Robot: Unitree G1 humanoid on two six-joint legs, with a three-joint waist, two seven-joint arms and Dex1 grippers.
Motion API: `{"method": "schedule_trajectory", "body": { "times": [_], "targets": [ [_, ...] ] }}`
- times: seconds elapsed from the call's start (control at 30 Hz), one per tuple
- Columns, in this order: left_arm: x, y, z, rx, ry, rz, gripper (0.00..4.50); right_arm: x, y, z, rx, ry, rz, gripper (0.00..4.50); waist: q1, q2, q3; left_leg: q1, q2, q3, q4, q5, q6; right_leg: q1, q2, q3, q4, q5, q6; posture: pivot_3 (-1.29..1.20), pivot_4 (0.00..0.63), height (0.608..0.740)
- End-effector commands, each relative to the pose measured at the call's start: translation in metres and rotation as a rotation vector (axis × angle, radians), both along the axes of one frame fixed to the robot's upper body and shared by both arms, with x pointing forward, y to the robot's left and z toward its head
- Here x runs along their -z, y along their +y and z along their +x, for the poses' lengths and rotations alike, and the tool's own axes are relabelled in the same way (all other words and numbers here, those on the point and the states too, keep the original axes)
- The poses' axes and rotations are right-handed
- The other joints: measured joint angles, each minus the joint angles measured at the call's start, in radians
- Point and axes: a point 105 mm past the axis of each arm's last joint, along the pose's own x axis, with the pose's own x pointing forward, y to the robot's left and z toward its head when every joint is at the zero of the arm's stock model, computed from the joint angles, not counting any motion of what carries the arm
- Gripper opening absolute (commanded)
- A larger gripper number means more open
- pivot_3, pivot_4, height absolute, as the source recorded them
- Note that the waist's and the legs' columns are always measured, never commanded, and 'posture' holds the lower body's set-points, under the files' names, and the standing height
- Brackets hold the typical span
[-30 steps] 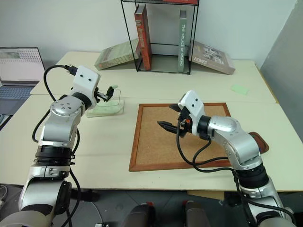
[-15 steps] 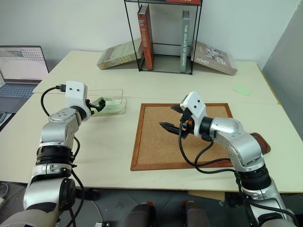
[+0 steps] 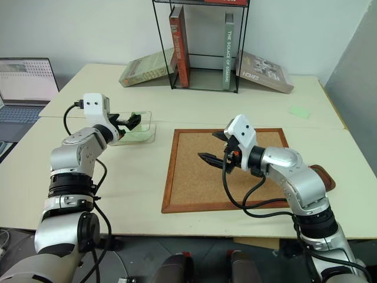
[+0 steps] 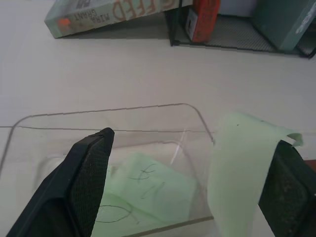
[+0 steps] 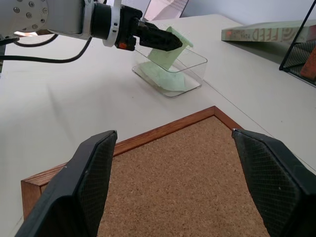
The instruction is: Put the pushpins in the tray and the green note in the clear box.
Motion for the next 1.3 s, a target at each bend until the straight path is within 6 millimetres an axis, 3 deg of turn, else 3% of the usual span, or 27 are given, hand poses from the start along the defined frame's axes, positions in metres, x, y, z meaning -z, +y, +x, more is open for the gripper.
{"method": "schedule_trajectory", "body": {
  "times": [0.03,0.1,0.27,0.53,0.63,0.77,0.9,1.1,1.3],
  "targets": [
    [-0.042,0.005,-0.003,-0.034,-0.133,-0.131,4.20,-0.014,0.001,-0.004,-0.016,-0.076,0.018,3.93,-0.001,0.000,0.000,0.000,0.000,0.000,0.000,0.000,0.000,0.000,0.000,0.000,0.000,0.000,0.000,0.00,0.150,0.740],
    [-0.051,0.008,-0.005,-0.071,-0.185,-0.043,4.20,-0.015,0.001,-0.004,-0.016,-0.086,0.023,3.93,-0.001,0.000,0.000,0.000,0.000,0.000,0.000,0.000,0.000,0.000,0.000,0.000,0.000,0.000,0.000,0.00,0.150,0.740],
    [-0.062,0.005,-0.012,-0.133,-0.312,0.387,4.20,-0.017,0.001,-0.002,-0.009,-0.114,0.034,3.93,0.000,0.000,0.000,0.000,0.000,0.000,0.000,0.000,0.000,0.000,0.000,0.001,0.000,0.000,0.000,0.00,0.150,0.740],
    [-0.053,0.003,-0.015,-0.188,-0.322,0.619,4.20,-0.018,0.002,-0.003,-0.015,-0.123,0.051,3.93,0.001,0.000,0.000,0.000,0.000,0.000,0.000,0.000,0.000,0.000,0.000,0.001,0.000,0.000,0.000,0.00,0.150,0.740],
    [-0.051,0.007,-0.016,-0.214,-0.318,0.633,4.20,-0.017,0.001,-0.003,-0.016,-0.122,0.051,3.93,0.001,0.000,0.000,0.000,0.000,0.000,0.000,0.000,0.000,0.000,0.000,0.001,0.000,0.000,0.000,0.00,0.150,0.740],
    [-0.023,0.015,-0.011,-0.211,-0.151,0.443,4.20,-0.017,0.001,-0.003,-0.015,-0.120,0.050,3.93,0.000,0.000,0.000,0.000,0.000,0.000,0.000,0.000,0.000,0.000,0.000,0.001,0.000,0.000,0.000,0.00,0.150,0.740],
    [0.000,-0.001,-0.008,-0.088,-0.062,0.409,4.20,-0.018,0.000,-0.003,-0.014,-0.122,0.052,3.93,0.000,0.000,0.000,0.000,0.000,0.000,0.000,0.000,0.000,0.000,0.000,0.000,0.000,0.000,0.000,0.00,0.150,0.740],
    [0.016,-0.017,-0.005,0.058,-0.001,0.435,4.20,-0.019,0.001,-0.005,-0.015,-0.126,0.054,3.93,0.000,0.000,0.000,0.000,0.000,0.001,0.001,0.000,0.000,0.000,0.000,0.000,0.000,0.000,0.000,0.00,0.150,0.740],
    [0.015,-0.019,-0.003,0.092,0.009,0.431,4.20,-0.018,0.000,-0.005,-0.007,-0.126,0.048,3.93,0.000,0.000,0.000,0.000,0.000,0.000,0.001,0.000,0.000,0.000,0.000,0.000,0.000,0.000,0.000,0.00,0.150,0.740]
  ]
}}
